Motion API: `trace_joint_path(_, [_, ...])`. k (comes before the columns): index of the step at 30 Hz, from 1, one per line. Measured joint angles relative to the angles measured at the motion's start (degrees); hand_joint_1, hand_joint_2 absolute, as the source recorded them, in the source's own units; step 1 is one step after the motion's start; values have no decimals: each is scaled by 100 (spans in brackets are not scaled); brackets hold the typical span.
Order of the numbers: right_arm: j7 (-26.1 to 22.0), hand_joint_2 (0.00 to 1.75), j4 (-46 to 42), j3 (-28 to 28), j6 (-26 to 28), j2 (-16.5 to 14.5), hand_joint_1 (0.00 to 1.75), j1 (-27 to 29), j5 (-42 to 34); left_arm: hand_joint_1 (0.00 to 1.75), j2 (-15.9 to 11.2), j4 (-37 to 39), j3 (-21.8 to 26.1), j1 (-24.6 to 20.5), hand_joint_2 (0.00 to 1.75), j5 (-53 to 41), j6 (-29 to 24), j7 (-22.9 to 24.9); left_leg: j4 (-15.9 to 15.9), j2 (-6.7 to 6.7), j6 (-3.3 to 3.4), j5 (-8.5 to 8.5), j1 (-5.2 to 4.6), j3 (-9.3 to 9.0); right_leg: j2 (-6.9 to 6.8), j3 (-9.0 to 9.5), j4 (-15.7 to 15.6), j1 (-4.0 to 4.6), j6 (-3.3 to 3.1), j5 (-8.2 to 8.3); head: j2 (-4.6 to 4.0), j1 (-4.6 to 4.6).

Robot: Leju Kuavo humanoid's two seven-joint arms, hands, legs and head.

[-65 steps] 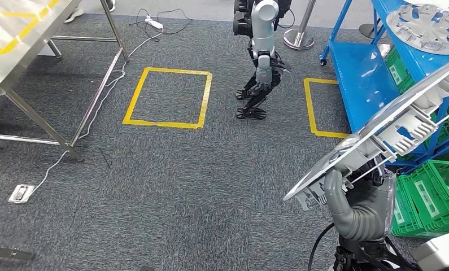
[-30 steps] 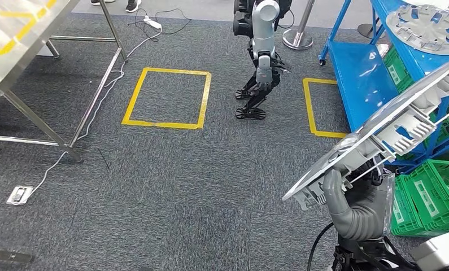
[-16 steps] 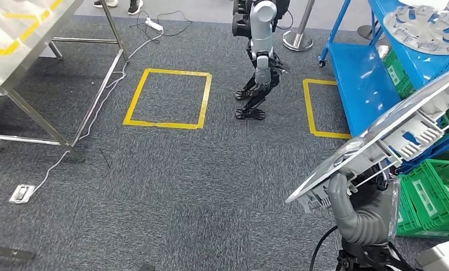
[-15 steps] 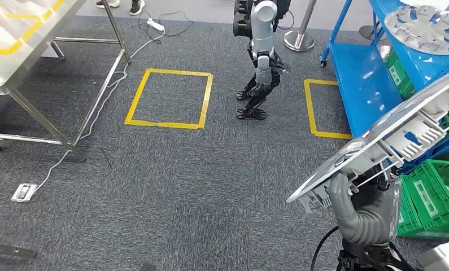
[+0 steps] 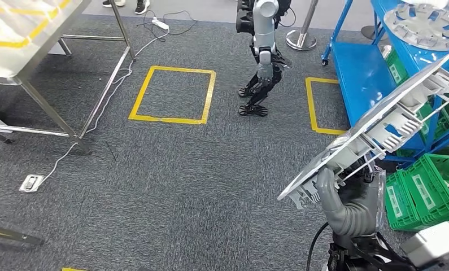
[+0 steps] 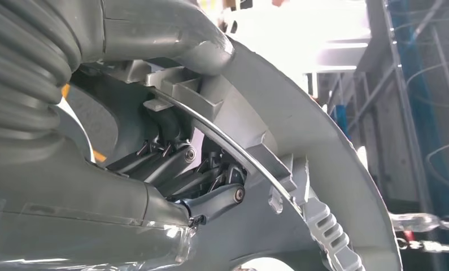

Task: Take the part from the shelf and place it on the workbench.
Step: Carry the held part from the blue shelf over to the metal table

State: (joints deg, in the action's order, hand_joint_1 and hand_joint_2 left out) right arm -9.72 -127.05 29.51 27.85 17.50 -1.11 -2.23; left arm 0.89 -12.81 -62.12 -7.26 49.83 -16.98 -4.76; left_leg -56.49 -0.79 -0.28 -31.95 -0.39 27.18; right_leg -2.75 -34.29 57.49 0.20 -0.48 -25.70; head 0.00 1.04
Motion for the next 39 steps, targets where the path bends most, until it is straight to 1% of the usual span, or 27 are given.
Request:
trace_joint_path(2, [-3, 175, -1, -1, 1, -3, 175, 0, -2, 0, -3, 3, 0, 1, 175, 0, -1, -1, 13, 11, 72, 61, -6, 64, 6, -21, 9, -18, 64, 34, 0, -11])
trace_joint_path(3, [-3, 175, -1, -2, 2, -6, 175, 2, -2, 0, -4, 4, 0, -3, 175, 0, -1, -1, 21, 19, 117, 106, -2, 102, 37, -54, 47, -26, 98, -24, 0, -17])
trace_joint_path(5, [-5, 175, -1, -4, 4, -8, 175, 6, -3, 0, -4, 5, 0, -13, 175, 0, -1, -1, 36, 39, 197, 231, 7, 225, 149, -212, 457, -43, 161, -450, 0, -70])
trace_joint_path(7, [-7, 175, 1, -3, 4, -13, 175, 12, -4, 0, -4, 5, 0, -15, 175, 0, -1, -1, 28, 69, 236, 357, -16, 386, 225, -417, 1234, -52, 198, -1015, 0, -156])
trace_joint_path(8, [-8, 175, 3, -2, 4, -14, 175, 16, -5, 0, -4, 5, 0, -13, 175, 0, -1, -1, 24, 84, 244, 420, -32, 472, 235, -458, 1545, -53, 195, -1154, 0, -194])
trace_joint_path(9, [-8, 175, 5, -2, 4, -16, 175, 18, -6, 0, -5, 5, 0, -10, 175, 0, -1, -1, 21, 99, 251, 482, -50, 556, 241, -430, 1708, -53, 181, -1186, 0, -226])
trace_joint_path(10, [-8, 175, 6, -1, 4, -16, 175, 20, -7, 0, -6, 5, 0, -9, 175, 0, -1, -1, 19, 113, 253, 537, -67, 628, 245, -302, 1641, -48, 155, -1096, 0, -252])
trace_joint_path(11, [-8, 175, 6, -1, 5, -17, 175, 20, -9, 0, -7, 5, 0, -8, 175, 0, -1, -1, 17, 129, 252, 594, -85, 697, 252, -71, 1360, -35, 114, -936, 0, -273])
trace_joint_path(13, [-8, 175, 3, -2, 7, -20, 175, 14, -11, 0, 1, 4, 0, -9, 175, 0, -1, -1, 16, 153, 238, 684, -104, 785, 275, 539, 425, 14, -2, -687, 0, -293])
trace_joint_path(14, [-8, 175, 0, -2, 8, -21, 175, 11, -12, 0, 8, 4, 0, -9, 175, 0, -1, -1, 14, 159, 221, 727, -103, 813, 286, 796, 1, 40, -47, -647, 0, -289])
trace_joint_path(15, [-10, 175, -3, -2, 9, -23, 175, 9, -13, 0, 16, 4, 0, -9, 175, -1, -1, -1, 17, 160, 195, 770, -93, 830, 296, 943, -262, 68, -79, -647, 0, -284])
trace_joint_path(16, [-12, 175, -5, -2, 9, -23, 175, 4, -13, 0, 23, 4, 0, -9, 175, -1, -1, -1, 20, 158, 164, 813, -78, 844, 299, 1002, -391, 88, -102, -664, 0, -285])
trace_joint_path(18, [-16, 175, -8, -2, 9, -26, 175, -1, -11, 0, 29, 5, 0, -5, 175, -2, 0, -1, 41, 153, 96, 890, -51, 860, 289, 968, -436, 107, -137, -558, 0, -308])
trace_joint_path(19, [-16, 175, -8, -2, 9, -26, 175, -7, -11, 0, 30, 5, 0, -4, 175, -1, 0, -1, 13, 141, 69, 841, -45, 888, 270, 936, -468, 98, -164, -493, 0, -317])
trace_joint_path(20, [-17, 175, -9, -2, 9, -27, 175, -7, -11, 0, 31, 5, 0, -3, 175, -1, 0, -1, -70, 125, 41, 715, -42, 931, 252, 895, -499, 89, -187, -419, 0, -309])
trace_joint_path(23, [-19, 175, -4, -2, 10, -28, 175, -1, -12, 0, 27, 5, 0, -3, 175, 2, -5, -6, -1015, 89, -57, -100, 12, 1216, 217, 680, -506, 72, -209, -249, 0, -206])
trace_joint_path(24, [-19, 175, 0, -2, 11, -28, 175, 3, -14, 0, 26, 6, 0, -3, 175, 5, -14, -14, -1402, 88, -93, -280, 35, 1303, 208, 596, -494, 68, -204, -198, 0, -171])
trace_joint_path(25, [-19, 175, 4, -1, 13, -28, 175, 6, -15, 0, 25, 7, 0, -2, 175, 9, -25, -22, -1614, 87, -135, -315, 58, 1302, 203, 515, -479, 59, -196, -162, 0, -152])
trace_joint_path(26, [-19, 175, 7, -1, 16, -28, 175, 11, -17, 0, 23, 7, 0, 0, 175, 13, -37, -31, -1641, 84, -183, -267, 83, 1208, 199, 442, -458, 45, -180, -129, 0, -141])
trace_joint_path(27, [-19, 175, 10, 0, 21, -28, 175, 16, -19, 0, 22, 7, 0, 2, 175, 15, -46, -34, -1377, 77, -241, -146, 117, 963, 197, 378, -420, 20, -161, -110, 0, -134])
trace_joint_path(28, [-19, 175, 13, 0, 28, -28, 175, 20, -19, 0, 21, 7, 0, 4, 175, 16, -52, -34, -912, 71, -310, -18, 162, 609, 197, 322, -363, -8, -138, -107, 0, -129])
trace_joint_path(29, [-19, 175, 13, -1, 37, -28, 175, 22, -19, 0, 29, 5, 0, 3, 175, 17, -55, -34, -440, 83, -365, 0, 189, 284, 199, 272, -287, -20, -108, -109, 0, -107])
trace_joint_path(30, [-17, 175, 13, -2, 45, -27, 175, 21, -19, 0, 34, 4, 1, 3, 175, 19, -57, -34, -53, 93, -328, 41, 207, 35, 200, 229, -207, -25, -82, -122, 0, -79])
trace_joint_path(31, [-17, 175, 9, -2, 50, -28, 175, 20, -19, 0, 39, 3, 1, 5, 175, 22, -60, -34, 143, 101, -273, 17, 209, -86, 205, 198, -149, -22, -57, -129, 0, -71])
trace_joint_path(33, [-15, 175, 5, -2, 55, -31, 175, 22, -19, 0, 40, 4, 2, 16, 175, 29, -61, -34, 174, 89, -127, 7, 181, -90, 224, 173, -106, -21, -18, -121, 0, -102])
trace_joint_path(35, [-15, 175, 4, -2, 58, -32, 175, 26, -19, 0, 40, 5, 2, 21, 175, 31, -60, -33, 162, 69, -116, -3, 153, -88, 243, 171, -112, -47, 11, -98, 0, -160])
trace_joint_path(39, [-17, 175, 4, -2, 61, -34, 175, 25, -17, 0, 30, 5, 2, 20, 175, 24, -60, -31, 156, 62, -82, -1, 106, -91, 249, 171, -114, -91, 36, -87, 0, -190])
